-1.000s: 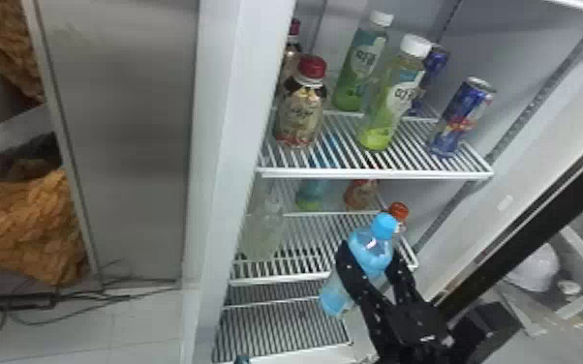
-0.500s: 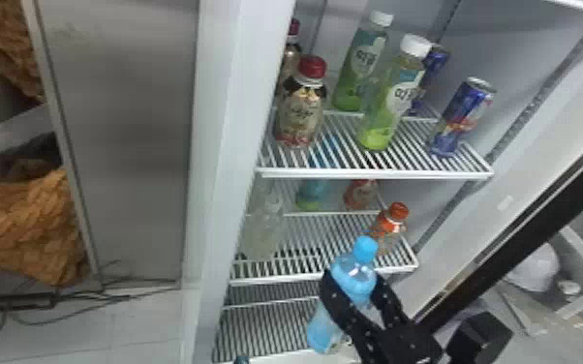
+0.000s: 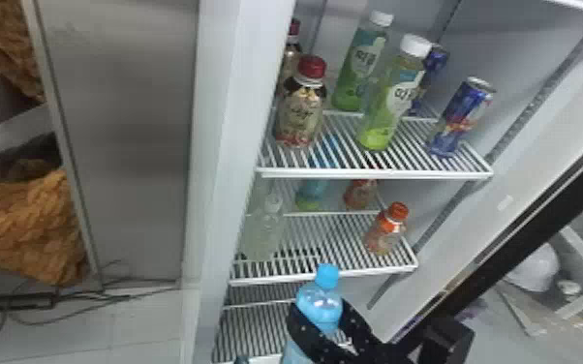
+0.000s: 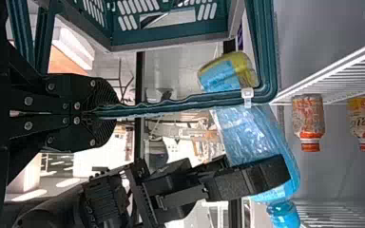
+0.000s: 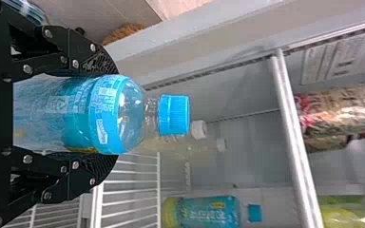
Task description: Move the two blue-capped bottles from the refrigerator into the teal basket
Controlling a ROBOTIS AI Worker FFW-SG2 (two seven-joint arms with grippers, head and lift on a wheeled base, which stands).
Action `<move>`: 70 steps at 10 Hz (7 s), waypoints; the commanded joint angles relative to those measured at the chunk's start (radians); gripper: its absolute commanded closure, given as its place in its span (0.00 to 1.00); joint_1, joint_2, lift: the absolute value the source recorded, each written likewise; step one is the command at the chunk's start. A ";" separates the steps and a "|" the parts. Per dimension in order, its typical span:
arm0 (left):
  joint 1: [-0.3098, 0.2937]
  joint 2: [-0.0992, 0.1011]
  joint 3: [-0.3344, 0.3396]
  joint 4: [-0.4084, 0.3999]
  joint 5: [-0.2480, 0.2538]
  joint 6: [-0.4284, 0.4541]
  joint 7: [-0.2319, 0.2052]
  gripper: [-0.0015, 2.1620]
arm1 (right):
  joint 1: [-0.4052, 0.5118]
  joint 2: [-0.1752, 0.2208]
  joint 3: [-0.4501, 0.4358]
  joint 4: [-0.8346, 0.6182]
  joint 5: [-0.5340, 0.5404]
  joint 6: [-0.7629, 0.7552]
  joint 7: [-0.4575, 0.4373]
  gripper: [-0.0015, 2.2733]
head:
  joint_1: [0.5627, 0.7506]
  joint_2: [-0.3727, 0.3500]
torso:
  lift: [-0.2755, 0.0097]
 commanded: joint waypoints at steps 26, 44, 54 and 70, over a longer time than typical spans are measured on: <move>-0.002 -0.003 0.001 0.003 -0.002 0.000 0.000 0.53 | -0.303 0.027 -0.006 0.478 0.052 -0.295 0.092 0.21 | 0.70 0.03 | 0.48; -0.012 -0.005 -0.009 0.005 0.008 0.000 0.006 0.53 | -0.836 0.040 0.078 1.193 0.113 -0.764 -0.195 0.04 | 0.70 0.03 | 0.48; -0.032 -0.006 -0.029 0.015 0.017 0.005 0.012 0.53 | -1.099 0.011 0.161 1.418 0.124 -0.759 -0.312 0.04 | 0.70 0.03 | 0.48; -0.039 -0.002 -0.038 0.030 0.041 -0.012 0.012 0.53 | -1.211 -0.011 0.195 1.460 0.176 -0.626 -0.320 0.28 | 0.70 0.03 | 0.48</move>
